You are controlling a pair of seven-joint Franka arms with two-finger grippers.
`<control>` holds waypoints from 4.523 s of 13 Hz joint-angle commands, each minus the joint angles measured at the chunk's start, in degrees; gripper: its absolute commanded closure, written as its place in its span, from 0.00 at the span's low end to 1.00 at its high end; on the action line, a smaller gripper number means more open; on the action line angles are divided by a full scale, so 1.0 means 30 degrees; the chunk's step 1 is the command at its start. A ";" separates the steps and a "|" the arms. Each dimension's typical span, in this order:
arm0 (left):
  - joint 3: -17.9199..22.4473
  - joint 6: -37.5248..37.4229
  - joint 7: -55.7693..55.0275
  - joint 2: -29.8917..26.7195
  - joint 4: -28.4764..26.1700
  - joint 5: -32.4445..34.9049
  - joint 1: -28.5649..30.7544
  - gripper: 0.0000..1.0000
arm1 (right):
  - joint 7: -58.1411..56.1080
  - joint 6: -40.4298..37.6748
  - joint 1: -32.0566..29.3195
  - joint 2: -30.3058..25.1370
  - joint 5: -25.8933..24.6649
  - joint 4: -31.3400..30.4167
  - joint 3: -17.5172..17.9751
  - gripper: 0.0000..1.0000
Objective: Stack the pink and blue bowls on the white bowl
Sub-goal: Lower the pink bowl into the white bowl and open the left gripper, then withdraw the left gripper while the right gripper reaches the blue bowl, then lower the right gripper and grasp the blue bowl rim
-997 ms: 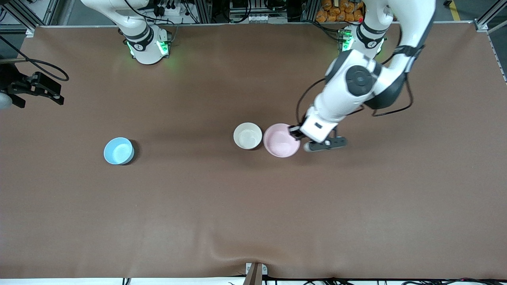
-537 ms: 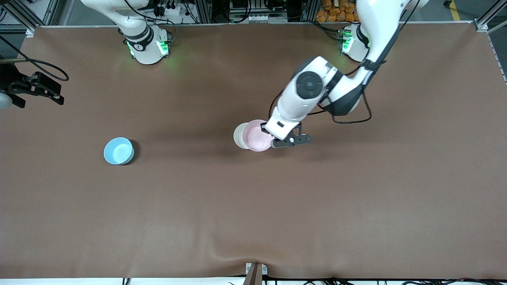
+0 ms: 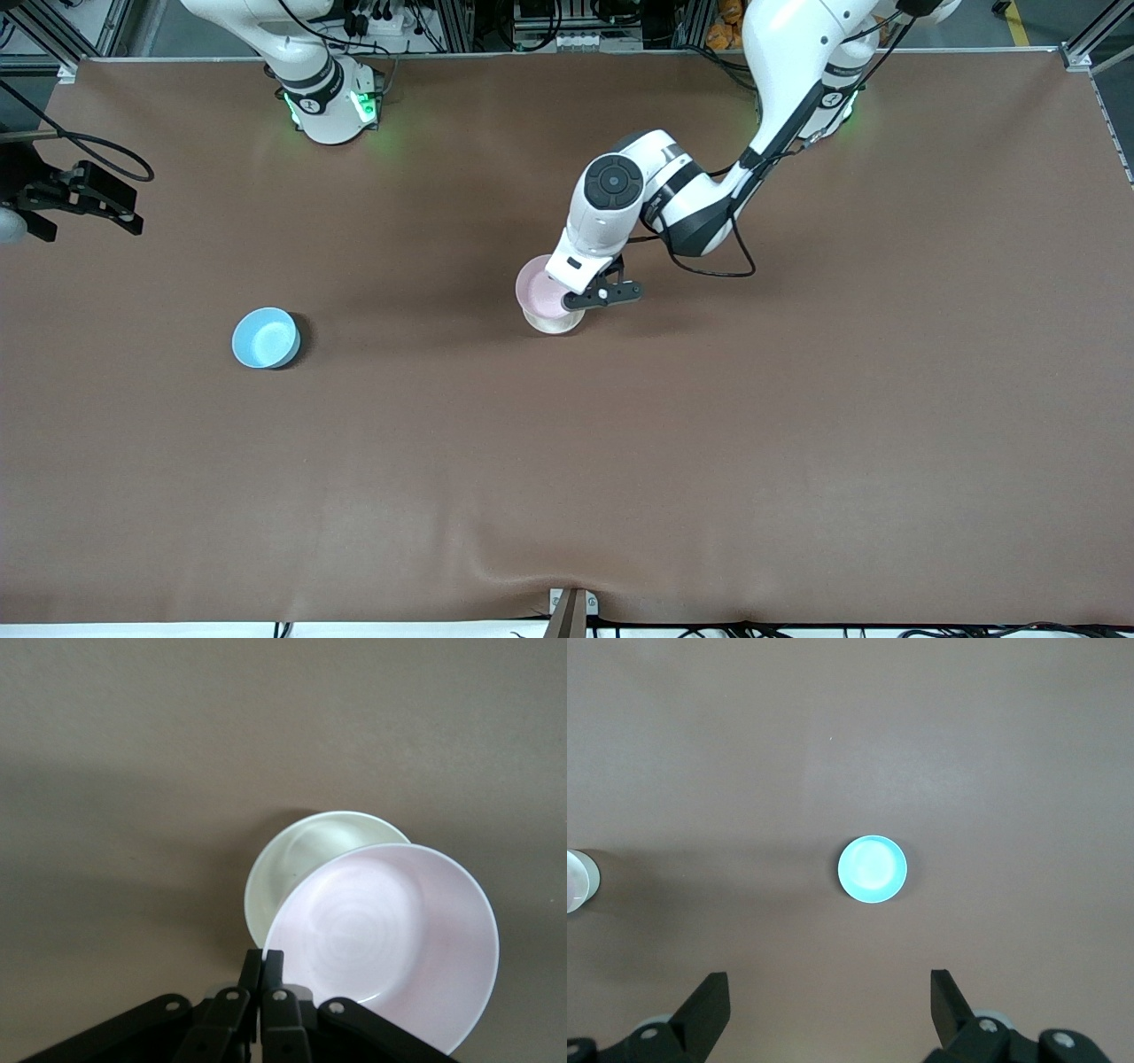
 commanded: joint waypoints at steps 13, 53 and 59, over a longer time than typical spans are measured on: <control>0.0155 0.0846 -0.1413 0.0648 -0.0202 0.1435 0.0005 0.61 | -0.0062 0.0023 -0.0394 -0.0030 0.0536 0.0046 0.0214 0.00; 0.1786 -1.6820 1.6514 -1.1684 0.4577 -0.1670 1.4432 0.00 | -0.4193 1.5287 -0.5111 0.7440 0.2441 -1.1028 0.0243 0.47; 0.7333 -1.7611 1.7103 -1.2037 0.4343 -0.2491 0.9175 0.00 | -0.5570 1.6720 -0.5199 0.7675 0.2470 -1.1846 0.0243 0.68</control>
